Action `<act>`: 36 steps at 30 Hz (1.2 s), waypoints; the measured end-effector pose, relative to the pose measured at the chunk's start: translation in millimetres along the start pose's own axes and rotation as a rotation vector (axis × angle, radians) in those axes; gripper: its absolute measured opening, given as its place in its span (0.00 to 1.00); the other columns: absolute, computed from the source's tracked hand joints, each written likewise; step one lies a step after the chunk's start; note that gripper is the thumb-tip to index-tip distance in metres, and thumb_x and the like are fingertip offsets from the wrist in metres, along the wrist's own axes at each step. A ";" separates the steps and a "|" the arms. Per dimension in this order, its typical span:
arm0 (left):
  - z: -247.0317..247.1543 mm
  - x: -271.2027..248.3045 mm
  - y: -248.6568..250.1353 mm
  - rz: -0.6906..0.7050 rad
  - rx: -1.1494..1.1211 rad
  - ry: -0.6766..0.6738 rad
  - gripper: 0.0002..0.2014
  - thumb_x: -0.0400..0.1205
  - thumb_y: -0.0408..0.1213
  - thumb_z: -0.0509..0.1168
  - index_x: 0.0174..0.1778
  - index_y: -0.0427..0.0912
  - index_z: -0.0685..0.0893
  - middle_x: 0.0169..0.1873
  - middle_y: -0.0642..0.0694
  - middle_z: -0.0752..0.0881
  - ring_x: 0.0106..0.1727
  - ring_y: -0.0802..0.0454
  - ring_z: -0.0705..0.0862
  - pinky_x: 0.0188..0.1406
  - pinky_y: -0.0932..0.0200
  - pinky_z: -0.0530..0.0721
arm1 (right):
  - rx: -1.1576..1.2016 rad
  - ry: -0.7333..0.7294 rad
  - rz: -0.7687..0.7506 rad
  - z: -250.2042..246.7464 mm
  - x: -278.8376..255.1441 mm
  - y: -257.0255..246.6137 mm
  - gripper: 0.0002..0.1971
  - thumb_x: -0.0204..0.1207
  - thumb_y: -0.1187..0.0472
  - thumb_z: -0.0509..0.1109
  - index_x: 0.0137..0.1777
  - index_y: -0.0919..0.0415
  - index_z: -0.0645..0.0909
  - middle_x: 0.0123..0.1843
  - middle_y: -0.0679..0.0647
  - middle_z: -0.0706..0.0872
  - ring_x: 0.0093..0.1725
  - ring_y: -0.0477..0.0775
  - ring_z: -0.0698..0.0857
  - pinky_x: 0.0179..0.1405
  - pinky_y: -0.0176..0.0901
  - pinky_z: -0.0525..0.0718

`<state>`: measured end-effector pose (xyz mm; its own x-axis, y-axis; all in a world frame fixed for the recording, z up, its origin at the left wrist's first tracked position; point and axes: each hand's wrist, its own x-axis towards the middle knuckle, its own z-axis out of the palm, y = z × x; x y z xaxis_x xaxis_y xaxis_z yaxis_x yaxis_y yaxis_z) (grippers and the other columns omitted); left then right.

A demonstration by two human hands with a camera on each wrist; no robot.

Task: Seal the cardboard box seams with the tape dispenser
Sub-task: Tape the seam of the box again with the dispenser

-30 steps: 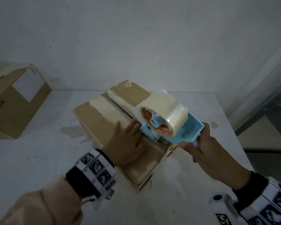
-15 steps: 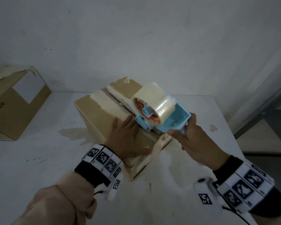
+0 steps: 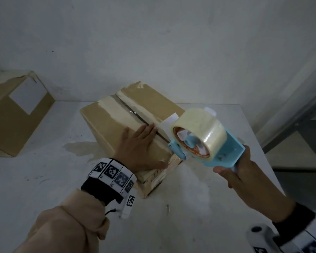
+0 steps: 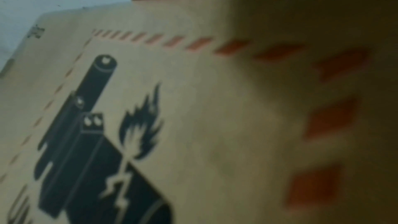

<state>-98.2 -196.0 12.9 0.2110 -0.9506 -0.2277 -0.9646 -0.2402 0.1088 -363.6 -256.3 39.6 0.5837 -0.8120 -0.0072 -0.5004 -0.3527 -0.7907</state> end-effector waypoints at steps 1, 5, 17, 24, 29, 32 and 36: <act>0.0 -0.1 -0.1 0.001 0.001 -0.002 0.64 0.48 0.81 0.39 0.81 0.51 0.38 0.82 0.57 0.38 0.82 0.59 0.40 0.80 0.37 0.40 | 0.002 0.005 -0.005 1.3 -1.2 -0.6 0.27 0.64 0.47 0.66 0.58 0.51 0.56 0.38 0.44 0.79 0.32 0.28 0.82 0.27 0.22 0.78; -0.2 -0.2 -0.5 0.004 0.000 0.000 0.64 0.49 0.81 0.39 0.81 0.51 0.38 0.82 0.57 0.38 0.82 0.59 0.39 0.80 0.37 0.39 | 0.021 0.040 -0.012 2.5 -7.5 3.0 0.30 0.58 0.42 0.64 0.56 0.54 0.57 0.37 0.46 0.79 0.33 0.31 0.82 0.28 0.23 0.79; -0.6 0.5 -0.5 0.003 -0.008 0.005 0.65 0.47 0.81 0.40 0.81 0.51 0.40 0.82 0.59 0.39 0.82 0.59 0.41 0.80 0.37 0.42 | 0.040 0.059 -0.028 1.0 -23.8 17.3 0.46 0.49 0.23 0.61 0.59 0.55 0.60 0.41 0.42 0.76 0.40 0.24 0.82 0.30 0.18 0.77; -0.4 1.0 -0.2 0.007 0.003 0.002 0.65 0.47 0.81 0.40 0.81 0.52 0.41 0.82 0.58 0.40 0.83 0.58 0.42 0.80 0.35 0.42 | 0.007 0.077 -0.005 10.2 -24.8 20.7 0.48 0.47 0.18 0.59 0.59 0.53 0.60 0.41 0.40 0.73 0.34 0.37 0.84 0.30 0.18 0.77; -0.5 0.0 -0.2 0.007 0.014 0.004 0.64 0.47 0.80 0.39 0.81 0.51 0.41 0.82 0.57 0.40 0.83 0.57 0.42 0.80 0.35 0.43 | -0.062 0.087 -0.018 14.5 -25.4 17.9 0.50 0.50 0.14 0.50 0.61 0.55 0.63 0.42 0.34 0.70 0.27 0.36 0.76 0.25 0.15 0.74; -2.1 0.0 0.4 0.010 0.022 -0.014 0.64 0.48 0.80 0.38 0.81 0.51 0.40 0.82 0.57 0.38 0.83 0.57 0.41 0.80 0.35 0.42 | -0.152 0.112 -0.035 19.9 -29.6 31.5 0.47 0.61 0.20 0.52 0.62 0.64 0.68 0.35 0.32 0.69 0.21 0.35 0.73 0.12 0.21 0.66; -0.5 0.3 -0.1 0.016 0.013 -0.028 0.62 0.48 0.79 0.39 0.80 0.56 0.38 0.82 0.57 0.38 0.83 0.56 0.41 0.79 0.33 0.43 | 0.057 0.255 0.067 34.5 -41.0 60.6 0.40 0.55 0.37 0.72 0.64 0.55 0.66 0.42 0.40 0.73 0.41 0.47 0.82 0.32 0.35 0.74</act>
<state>-97.9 -196.4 13.4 0.1912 -0.9484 -0.2530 -0.9698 -0.2223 0.1003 -395.8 -228.3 -29.1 0.3672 -0.9260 0.0878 -0.4915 -0.2733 -0.8269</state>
